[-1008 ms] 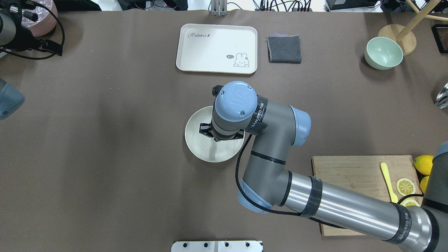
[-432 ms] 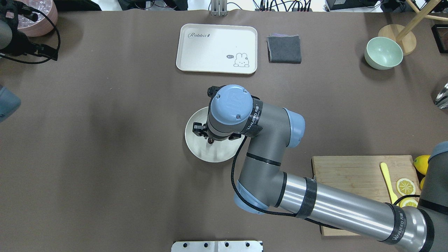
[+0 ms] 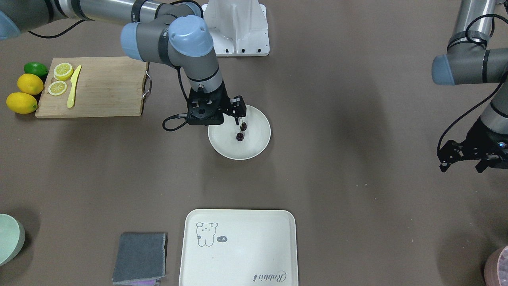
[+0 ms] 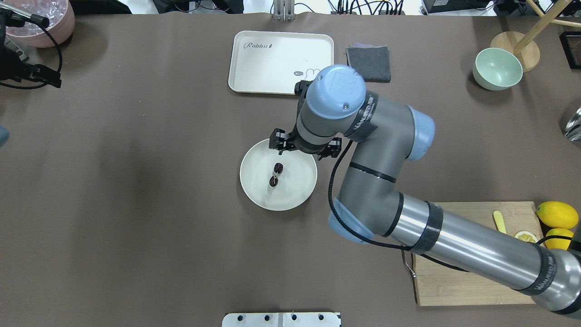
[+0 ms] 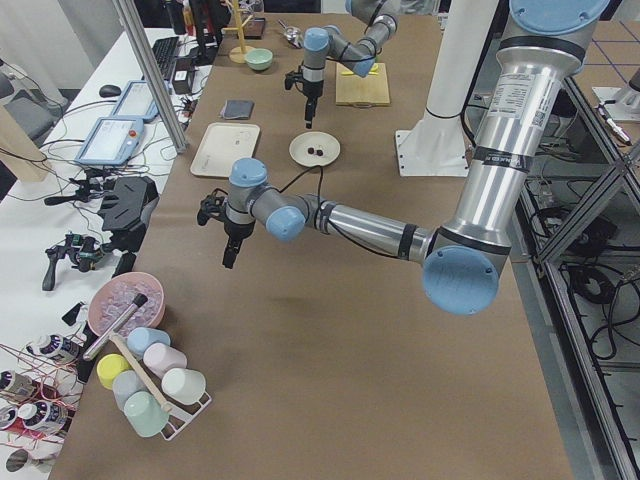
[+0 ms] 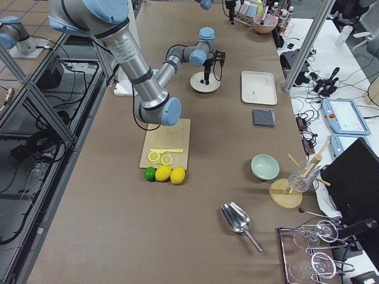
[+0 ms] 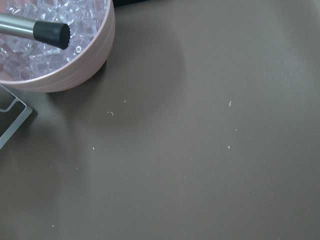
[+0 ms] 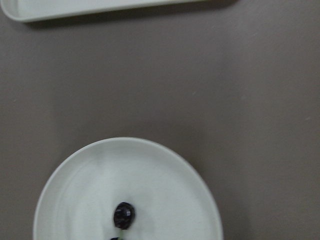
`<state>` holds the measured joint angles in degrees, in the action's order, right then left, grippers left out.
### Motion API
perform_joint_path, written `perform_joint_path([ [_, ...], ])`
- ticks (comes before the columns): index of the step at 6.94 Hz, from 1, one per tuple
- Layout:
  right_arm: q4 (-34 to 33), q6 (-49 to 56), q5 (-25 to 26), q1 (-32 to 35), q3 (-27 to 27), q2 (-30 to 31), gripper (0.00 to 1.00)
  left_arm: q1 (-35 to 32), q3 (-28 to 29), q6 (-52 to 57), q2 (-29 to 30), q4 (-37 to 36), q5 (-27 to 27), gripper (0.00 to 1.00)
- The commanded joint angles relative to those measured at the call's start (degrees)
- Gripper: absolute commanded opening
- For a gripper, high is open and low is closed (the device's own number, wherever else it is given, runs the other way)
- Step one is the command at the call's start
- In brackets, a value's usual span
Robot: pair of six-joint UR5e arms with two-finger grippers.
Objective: Place red cherry on plate
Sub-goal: 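Open the right gripper and withdraw the right arm from the bowl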
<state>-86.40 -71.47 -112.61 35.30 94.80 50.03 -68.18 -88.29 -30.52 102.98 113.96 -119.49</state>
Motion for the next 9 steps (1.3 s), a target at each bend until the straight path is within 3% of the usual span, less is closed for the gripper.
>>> perform_joint_path([
  [1, -3.4, 17.4, -10.2, 12.8, 6.6, 11.1, 1.00, -9.4, 0.0, 14.9, -2.3, -4.5, -7.9, 0.98],
  [3, -3.3, 35.5, -17.5, 25.2, 7.2, 21.5, 1.00, -17.1, -0.5, 29.1, -2.5, -12.9, -8.9, 0.98],
  [5, -3.4, 52.1, -21.2, 35.8, 6.3, 30.8, 1.00, -19.5, -0.8, 32.5, -4.2, -15.2, -8.8, 0.98],
  [7, -3.2, 69.4, -21.8, 46.3, 0.2, 36.3, 1.00, -19.9, -1.3, 32.1, -7.0, -14.7, -9.0, 0.98],
  [9, -2.9, 78.6, -23.8, 55.5, -6.6, 38.4, 1.00, -20.0, -1.3, 31.9, -8.5, -14.6, -9.0, 0.98],
])
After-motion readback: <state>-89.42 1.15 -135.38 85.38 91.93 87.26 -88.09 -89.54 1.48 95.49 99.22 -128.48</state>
